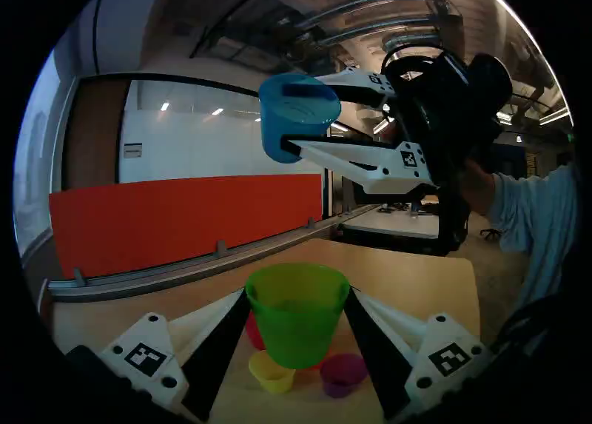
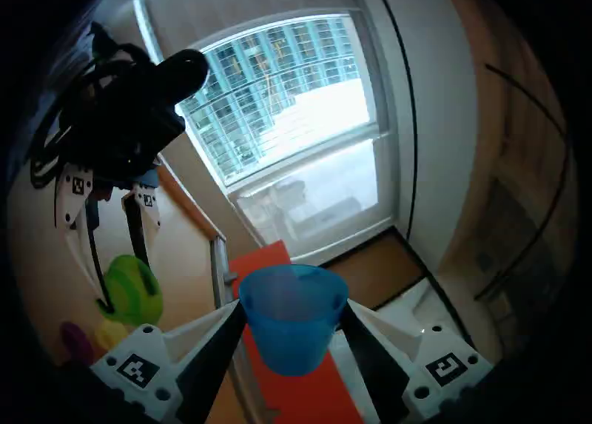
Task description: Pour water
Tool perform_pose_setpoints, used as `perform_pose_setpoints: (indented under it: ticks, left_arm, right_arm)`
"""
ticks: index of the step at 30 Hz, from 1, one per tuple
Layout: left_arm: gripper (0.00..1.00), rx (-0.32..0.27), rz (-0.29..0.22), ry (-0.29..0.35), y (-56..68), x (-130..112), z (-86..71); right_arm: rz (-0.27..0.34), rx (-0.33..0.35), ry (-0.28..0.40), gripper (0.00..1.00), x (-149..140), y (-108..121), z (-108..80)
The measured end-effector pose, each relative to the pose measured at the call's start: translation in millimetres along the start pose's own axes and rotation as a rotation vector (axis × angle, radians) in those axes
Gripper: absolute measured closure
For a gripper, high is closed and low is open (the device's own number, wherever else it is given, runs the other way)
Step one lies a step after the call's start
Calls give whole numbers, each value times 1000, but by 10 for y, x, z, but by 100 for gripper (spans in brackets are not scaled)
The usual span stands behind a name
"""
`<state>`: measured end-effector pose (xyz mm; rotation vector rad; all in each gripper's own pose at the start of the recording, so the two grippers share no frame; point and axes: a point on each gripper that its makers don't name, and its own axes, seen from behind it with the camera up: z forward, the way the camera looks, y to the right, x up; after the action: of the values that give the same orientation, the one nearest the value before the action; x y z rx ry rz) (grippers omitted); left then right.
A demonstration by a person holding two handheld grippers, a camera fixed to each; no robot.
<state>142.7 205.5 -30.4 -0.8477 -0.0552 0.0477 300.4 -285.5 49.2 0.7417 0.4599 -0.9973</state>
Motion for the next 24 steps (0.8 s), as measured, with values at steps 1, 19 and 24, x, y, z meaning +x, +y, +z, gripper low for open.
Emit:
perform_pose_setpoints:
  ticks: [1,19,24]
  left_arm:
    - [13,2,1,2,-4,9,-4]
    - [13,38,19,19,-100,106,-57]
    - [13,54,27,18,-148,119,-73]
  right_arm:
    - [44,-1,-3,11,-12,-11,-22]
    - [792,54,-66,11,-177,-293,-322]
    - [922,68,-71,11,-191,-333,-393]
